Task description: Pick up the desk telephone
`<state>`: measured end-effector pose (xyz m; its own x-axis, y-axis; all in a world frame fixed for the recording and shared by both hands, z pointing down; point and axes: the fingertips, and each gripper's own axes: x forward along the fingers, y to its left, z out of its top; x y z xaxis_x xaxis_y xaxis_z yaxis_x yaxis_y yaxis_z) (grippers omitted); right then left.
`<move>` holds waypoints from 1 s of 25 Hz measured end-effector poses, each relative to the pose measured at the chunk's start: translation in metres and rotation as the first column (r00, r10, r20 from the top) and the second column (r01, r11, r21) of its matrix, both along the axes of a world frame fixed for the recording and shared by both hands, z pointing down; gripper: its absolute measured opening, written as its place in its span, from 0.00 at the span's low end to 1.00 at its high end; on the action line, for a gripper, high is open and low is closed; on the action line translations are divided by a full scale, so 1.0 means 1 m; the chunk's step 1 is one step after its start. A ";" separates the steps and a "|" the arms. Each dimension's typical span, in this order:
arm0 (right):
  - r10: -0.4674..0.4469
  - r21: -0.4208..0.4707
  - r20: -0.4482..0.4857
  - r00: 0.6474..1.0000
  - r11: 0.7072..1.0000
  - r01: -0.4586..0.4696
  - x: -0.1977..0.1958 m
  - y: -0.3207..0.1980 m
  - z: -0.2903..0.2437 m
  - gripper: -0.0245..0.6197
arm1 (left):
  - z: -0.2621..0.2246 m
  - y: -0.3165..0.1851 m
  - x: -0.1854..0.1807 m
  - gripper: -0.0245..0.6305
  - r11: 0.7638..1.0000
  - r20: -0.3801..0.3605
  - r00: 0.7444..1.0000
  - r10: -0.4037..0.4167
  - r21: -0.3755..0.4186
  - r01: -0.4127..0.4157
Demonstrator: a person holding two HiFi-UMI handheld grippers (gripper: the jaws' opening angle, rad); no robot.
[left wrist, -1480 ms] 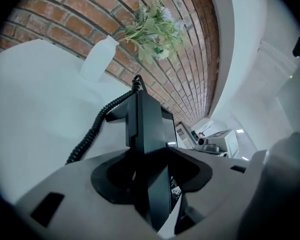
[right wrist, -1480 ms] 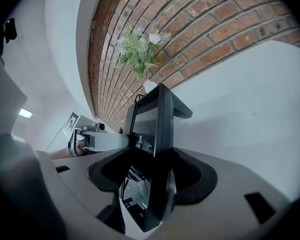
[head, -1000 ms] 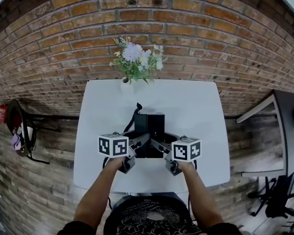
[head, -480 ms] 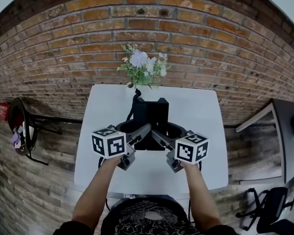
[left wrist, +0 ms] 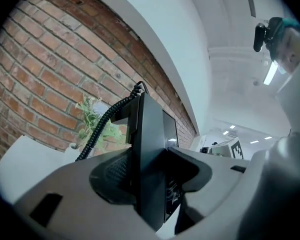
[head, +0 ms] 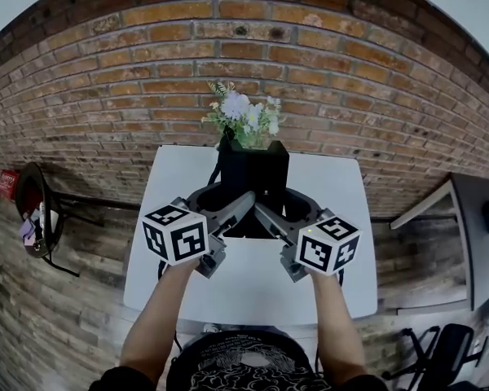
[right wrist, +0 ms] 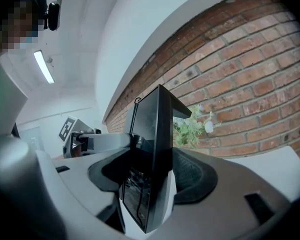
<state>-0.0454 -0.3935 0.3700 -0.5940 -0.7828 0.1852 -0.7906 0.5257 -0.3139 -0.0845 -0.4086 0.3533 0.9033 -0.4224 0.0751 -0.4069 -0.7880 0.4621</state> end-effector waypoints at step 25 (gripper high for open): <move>0.011 0.080 -0.017 1.000 0.997 -0.009 -0.002 0.000 -0.031 0.43 | -0.032 0.001 -0.002 0.35 0.997 -0.020 1.000 -0.007 0.075 0.008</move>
